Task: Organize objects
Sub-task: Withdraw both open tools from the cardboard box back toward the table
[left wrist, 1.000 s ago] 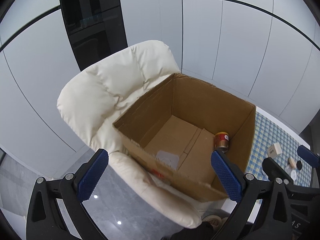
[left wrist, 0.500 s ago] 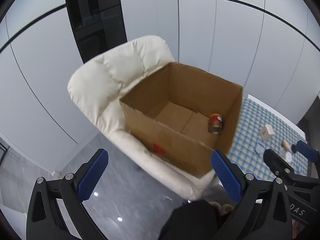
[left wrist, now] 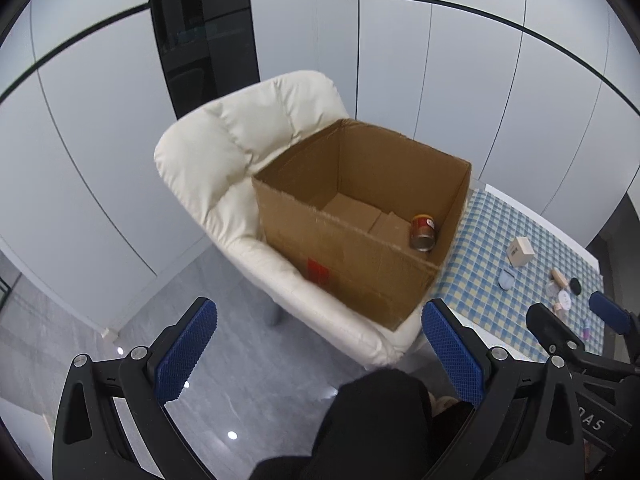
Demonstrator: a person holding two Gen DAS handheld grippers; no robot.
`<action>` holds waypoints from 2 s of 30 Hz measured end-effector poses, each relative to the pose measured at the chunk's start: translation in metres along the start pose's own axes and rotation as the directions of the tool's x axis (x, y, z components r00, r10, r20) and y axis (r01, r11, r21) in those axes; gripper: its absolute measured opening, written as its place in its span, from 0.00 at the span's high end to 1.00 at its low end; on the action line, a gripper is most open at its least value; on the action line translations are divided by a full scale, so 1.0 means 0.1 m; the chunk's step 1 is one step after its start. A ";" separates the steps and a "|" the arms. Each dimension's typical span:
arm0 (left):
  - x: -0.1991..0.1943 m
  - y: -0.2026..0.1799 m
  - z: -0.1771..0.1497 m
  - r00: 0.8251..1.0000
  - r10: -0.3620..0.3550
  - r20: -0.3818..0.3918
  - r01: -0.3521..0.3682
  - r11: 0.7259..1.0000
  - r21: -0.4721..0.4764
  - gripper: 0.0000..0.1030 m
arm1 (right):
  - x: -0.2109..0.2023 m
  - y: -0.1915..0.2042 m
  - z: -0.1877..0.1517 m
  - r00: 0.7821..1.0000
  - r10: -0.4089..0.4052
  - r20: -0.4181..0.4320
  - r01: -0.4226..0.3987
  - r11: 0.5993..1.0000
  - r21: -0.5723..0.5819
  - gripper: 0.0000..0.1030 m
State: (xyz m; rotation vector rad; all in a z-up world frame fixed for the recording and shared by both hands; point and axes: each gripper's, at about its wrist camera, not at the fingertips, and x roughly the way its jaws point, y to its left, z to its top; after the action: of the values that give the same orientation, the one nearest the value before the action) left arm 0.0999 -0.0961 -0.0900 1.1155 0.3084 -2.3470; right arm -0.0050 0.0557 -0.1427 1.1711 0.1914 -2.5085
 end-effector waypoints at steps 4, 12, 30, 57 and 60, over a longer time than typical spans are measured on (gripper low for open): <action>-0.06 0.04 -0.16 1.000 0.001 0.001 -0.001 1.000 -0.006 0.01 | -0.05 0.01 -0.16 1.000 0.008 -0.017 -0.008 1.000 -0.012 0.03; -0.09 -0.05 -0.44 1.000 -0.019 -0.003 0.020 0.998 0.067 0.01 | -0.12 -0.06 -0.42 0.998 0.026 -0.056 -0.028 0.999 -0.024 0.03; -0.26 -0.02 -0.79 0.996 -0.081 -0.034 0.081 0.997 -0.005 0.01 | -0.48 -0.10 -0.89 0.998 -0.004 -0.067 0.001 0.999 -0.045 0.03; -0.18 -0.33 -0.70 0.992 -0.115 -0.060 0.119 0.991 0.067 0.01 | -0.46 -0.43 -0.92 0.997 -0.029 -0.078 0.033 0.998 0.050 0.03; -0.17 -0.39 -0.69 0.990 -0.128 -0.063 0.133 0.988 0.076 0.01 | -0.47 -0.51 -0.94 0.996 -0.043 -0.077 0.048 0.996 0.069 0.03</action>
State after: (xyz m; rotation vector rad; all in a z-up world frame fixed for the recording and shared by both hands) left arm 0.1331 -0.0292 -0.1209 1.2367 0.3193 -2.4643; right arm 0.0703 0.1409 -0.1699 1.3055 0.1515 -2.5311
